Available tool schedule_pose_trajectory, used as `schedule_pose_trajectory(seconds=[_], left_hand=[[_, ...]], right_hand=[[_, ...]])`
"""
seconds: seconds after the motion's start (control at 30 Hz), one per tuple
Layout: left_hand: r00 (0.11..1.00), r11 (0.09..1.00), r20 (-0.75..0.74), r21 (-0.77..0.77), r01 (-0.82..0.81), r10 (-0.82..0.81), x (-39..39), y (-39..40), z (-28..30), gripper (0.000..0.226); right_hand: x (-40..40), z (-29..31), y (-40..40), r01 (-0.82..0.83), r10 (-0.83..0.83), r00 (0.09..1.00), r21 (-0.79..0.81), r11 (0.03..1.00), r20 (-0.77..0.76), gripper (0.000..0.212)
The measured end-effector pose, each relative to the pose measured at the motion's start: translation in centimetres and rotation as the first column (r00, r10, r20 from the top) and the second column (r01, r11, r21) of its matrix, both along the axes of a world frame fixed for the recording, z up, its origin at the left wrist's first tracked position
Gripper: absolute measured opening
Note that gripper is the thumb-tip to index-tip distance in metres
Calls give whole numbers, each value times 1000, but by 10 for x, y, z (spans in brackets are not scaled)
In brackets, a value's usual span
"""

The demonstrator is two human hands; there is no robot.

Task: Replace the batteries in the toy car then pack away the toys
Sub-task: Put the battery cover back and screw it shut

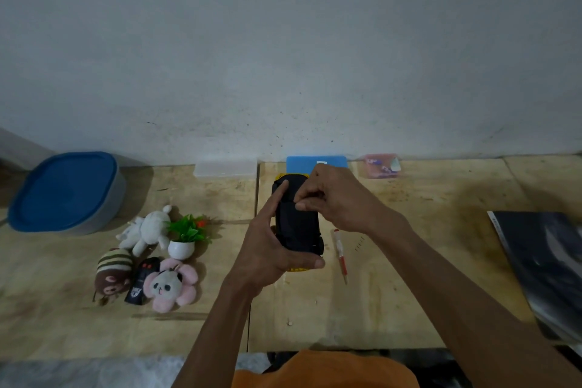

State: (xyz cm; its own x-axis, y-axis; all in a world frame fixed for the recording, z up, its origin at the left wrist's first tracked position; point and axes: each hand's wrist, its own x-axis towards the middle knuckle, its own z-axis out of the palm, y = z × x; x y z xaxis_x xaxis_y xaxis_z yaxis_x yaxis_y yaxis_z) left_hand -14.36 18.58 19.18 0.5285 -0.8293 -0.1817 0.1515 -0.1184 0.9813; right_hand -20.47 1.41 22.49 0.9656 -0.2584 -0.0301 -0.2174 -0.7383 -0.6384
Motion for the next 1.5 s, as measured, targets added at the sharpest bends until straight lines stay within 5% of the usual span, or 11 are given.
schedule_pose_trajectory(seconds=[0.17, 0.3, 0.43, 0.57, 0.93, 1.03, 1.2, 1.37, 1.5], left_hand=[[999, 999, 18, -37, -28, 29, -2, -2, 0, 122], [995, 996, 59, -46, -80, 83, -1, -3, -3, 106], [979, 985, 116, -56, -161, 166, 3, -3, -6, 73], [967, 980, 162, -53, -190, 196, 6, -4, -11, 58], [976, 980, 114, 49, -191, 185, 3, -1, -36, 50], [973, 973, 122, 95, -210, 198, 4, -1, -42, 49], [975, 969, 163, 169, -179, 152, 2, 1, -49, 51], [981, 963, 112, 199, -181, 161, 3, 4, -51, 57], [980, 962, 132, 210, -173, 147, 8, 4, -51, 60]], right_hand=[[-3, -4, 6, 58, -61, 998, -103, 993, -27, 19], [-8, -15, 12, 223, -237, 966, 126, 967, 108, 14], [-12, -23, 18, 462, -544, 838, 477, 748, 40, 40], [-9, -33, 23, 501, -580, 806, 656, 565, -115, 47], [-20, -72, 17, 554, -648, 750, 659, 508, -131, 24], [-25, -116, 3, 705, -736, 661, 459, 541, -148, 17], [-40, -200, 0, 693, -642, 709, 120, 711, -292, 26], [-45, -245, 0, 628, -592, 717, -26, 777, -367, 35], [-38, -235, -6, 690, -613, 692, 100, 717, -382, 32]])
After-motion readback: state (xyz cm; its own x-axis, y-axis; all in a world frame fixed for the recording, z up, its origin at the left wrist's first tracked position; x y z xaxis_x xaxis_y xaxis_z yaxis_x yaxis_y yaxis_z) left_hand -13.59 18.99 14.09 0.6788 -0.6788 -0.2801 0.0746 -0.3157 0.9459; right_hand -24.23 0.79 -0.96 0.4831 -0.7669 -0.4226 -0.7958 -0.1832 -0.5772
